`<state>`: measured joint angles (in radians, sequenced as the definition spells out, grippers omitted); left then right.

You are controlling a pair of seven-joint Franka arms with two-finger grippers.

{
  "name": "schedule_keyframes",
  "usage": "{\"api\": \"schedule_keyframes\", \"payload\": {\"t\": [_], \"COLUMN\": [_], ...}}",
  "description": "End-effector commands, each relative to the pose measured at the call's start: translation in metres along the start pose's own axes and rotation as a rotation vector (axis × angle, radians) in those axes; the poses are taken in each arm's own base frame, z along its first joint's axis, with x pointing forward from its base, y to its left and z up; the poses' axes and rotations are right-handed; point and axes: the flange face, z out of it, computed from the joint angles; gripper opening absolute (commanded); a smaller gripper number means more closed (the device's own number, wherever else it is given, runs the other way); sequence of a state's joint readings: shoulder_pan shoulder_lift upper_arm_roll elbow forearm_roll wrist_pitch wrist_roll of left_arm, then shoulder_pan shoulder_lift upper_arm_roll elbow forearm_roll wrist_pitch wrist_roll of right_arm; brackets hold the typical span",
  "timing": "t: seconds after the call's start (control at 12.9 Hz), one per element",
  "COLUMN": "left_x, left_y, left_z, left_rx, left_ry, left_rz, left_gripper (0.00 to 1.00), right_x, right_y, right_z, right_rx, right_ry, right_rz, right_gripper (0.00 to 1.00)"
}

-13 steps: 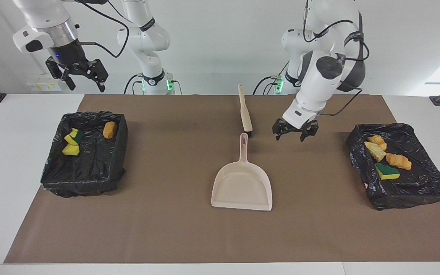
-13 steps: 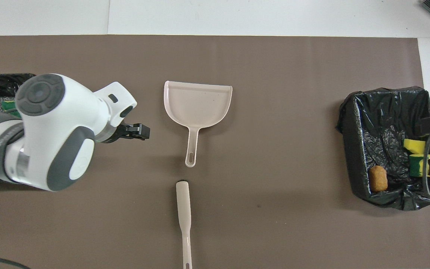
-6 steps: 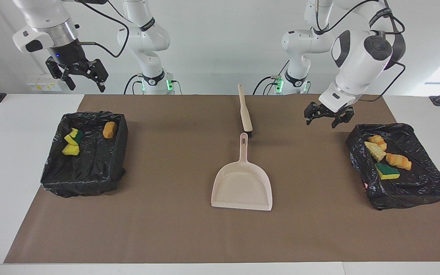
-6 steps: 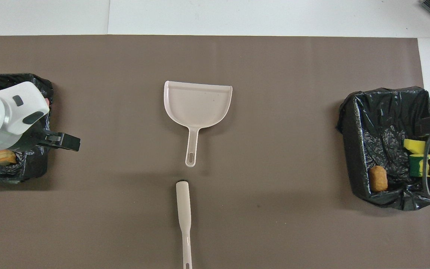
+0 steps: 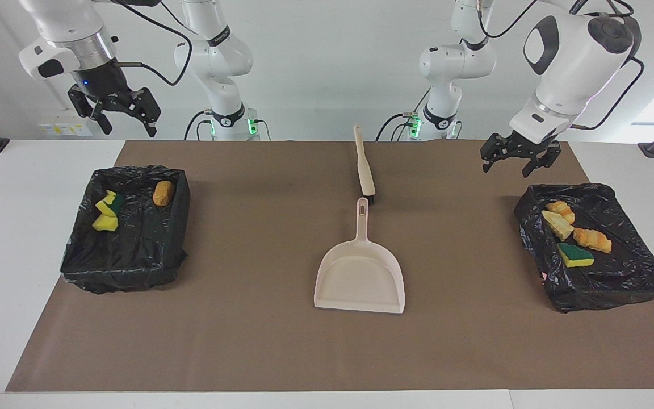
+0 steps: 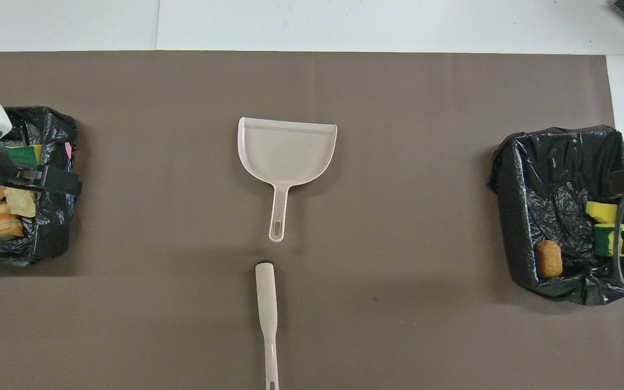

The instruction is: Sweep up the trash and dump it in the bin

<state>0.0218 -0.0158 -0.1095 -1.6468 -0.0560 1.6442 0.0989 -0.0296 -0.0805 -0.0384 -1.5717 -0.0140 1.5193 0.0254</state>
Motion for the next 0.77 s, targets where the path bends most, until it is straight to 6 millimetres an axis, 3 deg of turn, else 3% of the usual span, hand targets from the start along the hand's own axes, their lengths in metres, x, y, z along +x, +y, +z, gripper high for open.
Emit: {"api": "schedule_keyframes", "payload": {"t": [0.0, 0.23, 0.39, 0.54, 0.7], "left_x": [0.016, 0.012, 0.006, -0.001, -0.028], "left_y": [-0.005, -0.005, -0.006, -0.006, -0.006], "left_z": [-0.005, -0.018, -0.036, -0.038, -0.05], "left_rx": [-0.008, -0.015, -0.006, -0.004, -0.005], "left_ry": [0.005, 0.029, 0.037, 0.002, -0.063], "left_rz": [0.002, 0.004, -0.004, -0.009, 0.005], "left_gripper": [1.0, 1.0, 1.0, 1.0, 1.0], "right_x": [-0.007, -0.007, -0.007, -0.007, -0.007], "right_y": [-0.002, -0.001, -0.001, -0.001, -0.001], "right_z": [-0.001, -0.002, -0.001, -0.002, -0.001], "right_rx": [0.019, 0.019, 0.019, 0.019, 0.019], "right_ry": [-0.01, -0.009, -0.01, -0.009, -0.01], "right_rz": [0.016, 0.017, 0.017, 0.017, 0.017], "right_gripper": [1.0, 1.0, 1.0, 1.0, 1.0]}}
